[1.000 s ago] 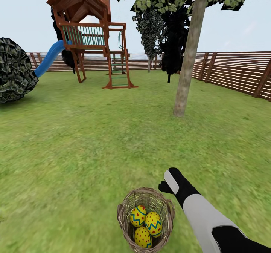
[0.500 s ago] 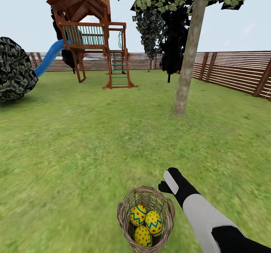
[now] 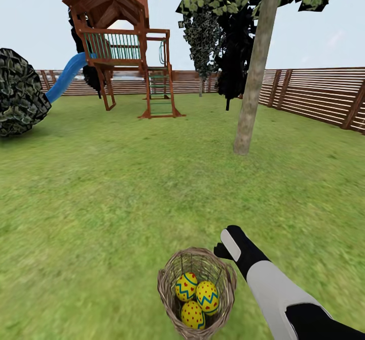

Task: Take the three Easter eggs out of the wicker basket on the lawn in the garden, then place them on the lawn next to a single tree (choose any tree) so that all three eggs are next to the same tree and none are left in the basket.

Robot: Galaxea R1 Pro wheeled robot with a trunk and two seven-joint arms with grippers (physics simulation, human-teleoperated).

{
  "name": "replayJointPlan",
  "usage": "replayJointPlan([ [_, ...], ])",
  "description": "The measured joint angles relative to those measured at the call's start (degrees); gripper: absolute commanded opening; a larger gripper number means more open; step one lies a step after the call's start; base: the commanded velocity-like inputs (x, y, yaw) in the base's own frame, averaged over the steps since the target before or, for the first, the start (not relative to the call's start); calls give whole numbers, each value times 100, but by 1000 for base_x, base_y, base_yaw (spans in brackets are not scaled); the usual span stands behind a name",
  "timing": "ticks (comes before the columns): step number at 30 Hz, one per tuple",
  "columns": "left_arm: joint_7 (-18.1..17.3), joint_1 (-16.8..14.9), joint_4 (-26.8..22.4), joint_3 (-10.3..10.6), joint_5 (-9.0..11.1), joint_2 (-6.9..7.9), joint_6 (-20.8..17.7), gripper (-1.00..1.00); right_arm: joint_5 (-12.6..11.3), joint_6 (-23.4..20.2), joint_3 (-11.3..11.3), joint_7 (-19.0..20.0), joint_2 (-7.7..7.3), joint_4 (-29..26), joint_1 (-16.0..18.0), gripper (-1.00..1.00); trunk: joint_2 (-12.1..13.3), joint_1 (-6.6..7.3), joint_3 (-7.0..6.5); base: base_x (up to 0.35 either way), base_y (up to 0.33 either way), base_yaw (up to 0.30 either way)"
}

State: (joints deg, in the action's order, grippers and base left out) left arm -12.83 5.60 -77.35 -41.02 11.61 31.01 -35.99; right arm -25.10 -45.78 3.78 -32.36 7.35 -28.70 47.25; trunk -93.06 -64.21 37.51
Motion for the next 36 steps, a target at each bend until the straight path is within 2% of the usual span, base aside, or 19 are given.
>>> replayJointPlan([
  [19, 3, 0, -7, -13, 12, -6, 27, 100, 40, 27, -24, -4, -38, 0, 0, 100, -762, -417, 341, 0, 0, 0],
  [27, 3, 0, -9, -13, 4, -9, 44, 100, 15, 415, -39, -4, -102, 31, 0, 100, -1083, -593, 485, 0, 0, 0],
  [36, 3, 0, -9, -13, 2, -16, 53, 100, -31, 490, -51, -7, -165, 91, 0, 100, -1444, -791, 646, 0, 0, 0],
])
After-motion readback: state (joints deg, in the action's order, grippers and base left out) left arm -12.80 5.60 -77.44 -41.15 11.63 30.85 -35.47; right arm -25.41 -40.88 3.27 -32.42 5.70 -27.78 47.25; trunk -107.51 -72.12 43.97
